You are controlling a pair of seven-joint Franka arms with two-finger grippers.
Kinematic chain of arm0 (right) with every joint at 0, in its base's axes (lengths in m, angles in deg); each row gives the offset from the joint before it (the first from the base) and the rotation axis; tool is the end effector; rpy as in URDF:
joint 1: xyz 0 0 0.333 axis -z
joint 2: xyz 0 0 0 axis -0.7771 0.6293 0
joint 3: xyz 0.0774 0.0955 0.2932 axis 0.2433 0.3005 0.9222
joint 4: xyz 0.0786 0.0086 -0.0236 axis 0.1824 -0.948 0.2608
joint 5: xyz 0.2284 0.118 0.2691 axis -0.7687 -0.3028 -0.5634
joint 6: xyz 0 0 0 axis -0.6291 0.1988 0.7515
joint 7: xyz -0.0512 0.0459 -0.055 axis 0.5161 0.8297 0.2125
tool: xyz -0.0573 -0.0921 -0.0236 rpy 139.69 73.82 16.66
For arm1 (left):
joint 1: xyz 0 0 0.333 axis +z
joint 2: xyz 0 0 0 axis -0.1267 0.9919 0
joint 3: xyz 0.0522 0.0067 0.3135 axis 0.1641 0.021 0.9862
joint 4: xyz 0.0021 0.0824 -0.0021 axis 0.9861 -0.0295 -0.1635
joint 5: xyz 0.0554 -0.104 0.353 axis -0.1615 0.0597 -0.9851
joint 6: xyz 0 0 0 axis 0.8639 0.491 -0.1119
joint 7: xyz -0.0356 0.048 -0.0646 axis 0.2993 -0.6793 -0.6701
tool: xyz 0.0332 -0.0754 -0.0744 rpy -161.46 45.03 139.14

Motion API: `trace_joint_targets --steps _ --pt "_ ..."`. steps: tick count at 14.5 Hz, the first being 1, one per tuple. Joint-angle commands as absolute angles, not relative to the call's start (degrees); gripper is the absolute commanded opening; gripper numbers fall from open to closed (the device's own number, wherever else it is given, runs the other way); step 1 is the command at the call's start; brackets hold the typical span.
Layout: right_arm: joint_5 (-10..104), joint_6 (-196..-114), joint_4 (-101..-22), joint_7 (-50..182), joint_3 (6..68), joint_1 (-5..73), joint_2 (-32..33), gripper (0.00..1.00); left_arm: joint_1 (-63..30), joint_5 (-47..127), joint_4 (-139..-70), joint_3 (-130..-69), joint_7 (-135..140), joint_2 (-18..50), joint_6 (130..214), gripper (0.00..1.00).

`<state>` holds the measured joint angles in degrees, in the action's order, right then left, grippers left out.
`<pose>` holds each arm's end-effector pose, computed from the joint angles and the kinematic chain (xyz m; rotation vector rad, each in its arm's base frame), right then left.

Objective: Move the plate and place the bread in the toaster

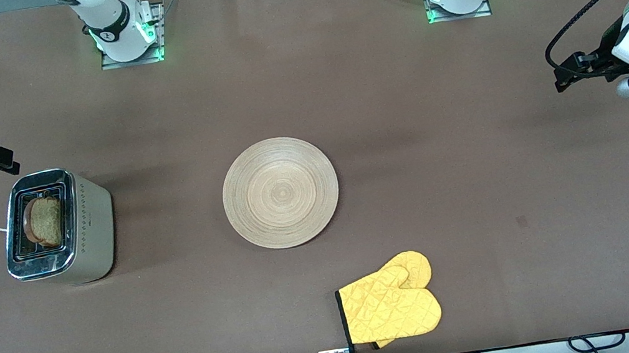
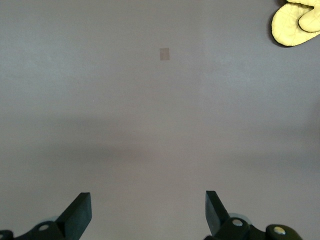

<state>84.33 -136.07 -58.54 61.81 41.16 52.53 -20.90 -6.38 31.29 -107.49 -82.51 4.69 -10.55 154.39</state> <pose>0.5482 -0.0273 0.5696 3.1326 -0.0497 -0.0351 0.5317 -0.0047 0.5437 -3.1390 -0.1043 0.0717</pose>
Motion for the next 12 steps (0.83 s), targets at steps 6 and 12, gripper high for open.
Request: trace_joint_targets --steps 6,12 --pt "84.3 -135.9 -61.1 62.0 42.1 53.5 -22.6 1.00 -6.8 32.4 -107.0 -81.9 5.0 -10.5 154.0 1.00" --pt "84.3 -134.9 -61.1 62.0 42.1 53.4 -23.5 1.00 -6.7 32.4 -107.0 -82.0 5.0 -10.5 154.0 1.00"
